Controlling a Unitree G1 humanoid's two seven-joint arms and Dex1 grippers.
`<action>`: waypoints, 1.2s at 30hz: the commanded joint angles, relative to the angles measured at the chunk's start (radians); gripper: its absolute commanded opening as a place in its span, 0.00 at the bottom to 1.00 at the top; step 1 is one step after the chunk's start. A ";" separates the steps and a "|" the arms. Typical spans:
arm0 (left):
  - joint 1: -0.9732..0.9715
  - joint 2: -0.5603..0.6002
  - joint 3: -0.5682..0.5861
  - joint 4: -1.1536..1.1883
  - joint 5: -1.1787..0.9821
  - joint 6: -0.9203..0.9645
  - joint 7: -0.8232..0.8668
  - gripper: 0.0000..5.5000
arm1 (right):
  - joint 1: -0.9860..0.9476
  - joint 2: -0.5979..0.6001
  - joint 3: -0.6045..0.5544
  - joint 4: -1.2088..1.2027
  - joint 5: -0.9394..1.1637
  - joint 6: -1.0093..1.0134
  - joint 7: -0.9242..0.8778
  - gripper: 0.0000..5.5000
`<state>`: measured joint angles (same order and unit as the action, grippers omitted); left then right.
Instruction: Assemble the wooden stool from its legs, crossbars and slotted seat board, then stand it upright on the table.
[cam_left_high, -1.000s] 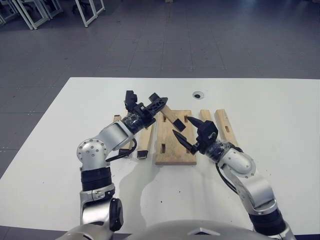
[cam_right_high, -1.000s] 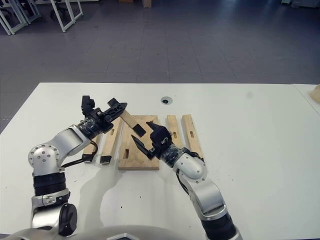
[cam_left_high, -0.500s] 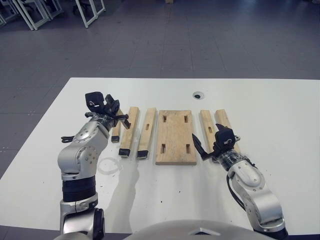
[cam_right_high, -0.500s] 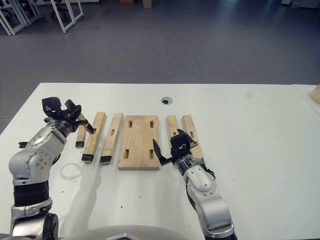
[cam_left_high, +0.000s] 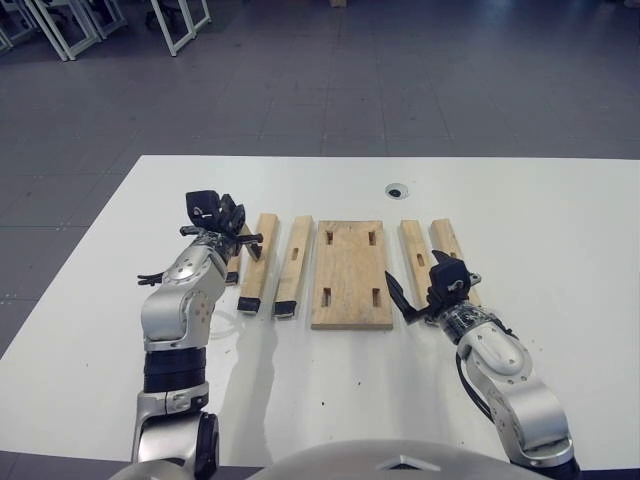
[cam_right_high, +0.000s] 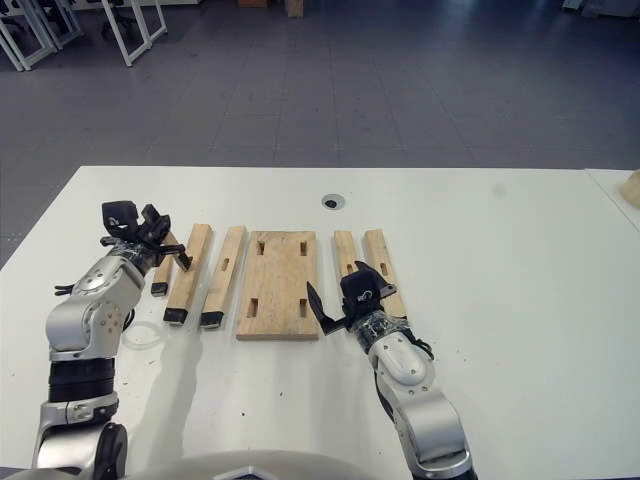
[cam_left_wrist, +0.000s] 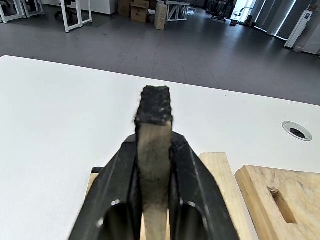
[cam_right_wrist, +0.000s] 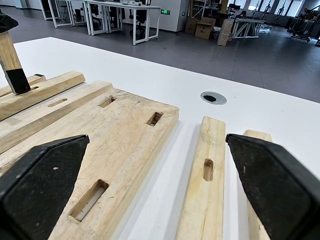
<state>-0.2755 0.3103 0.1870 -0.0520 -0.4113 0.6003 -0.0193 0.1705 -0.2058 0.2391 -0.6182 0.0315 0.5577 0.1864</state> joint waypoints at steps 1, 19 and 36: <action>-0.035 -0.006 -0.010 0.056 0.033 -0.032 -0.033 0.08 | -0.014 -0.007 0.001 -0.004 -0.009 0.016 0.002 0.92; 0.263 -0.125 -0.071 0.130 0.169 -0.198 -0.038 0.08 | -0.029 0.001 -0.006 -0.002 -0.015 0.020 -0.004 0.92; 0.286 -0.212 -0.066 -0.028 0.248 -0.311 0.047 0.08 | -0.067 0.008 -0.014 0.034 -0.016 -0.008 -0.002 0.92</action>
<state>-0.0225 0.1115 0.1176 -0.1036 -0.1598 0.2172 0.0109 0.1269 -0.2009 0.2269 -0.5881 0.0204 0.5580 0.1831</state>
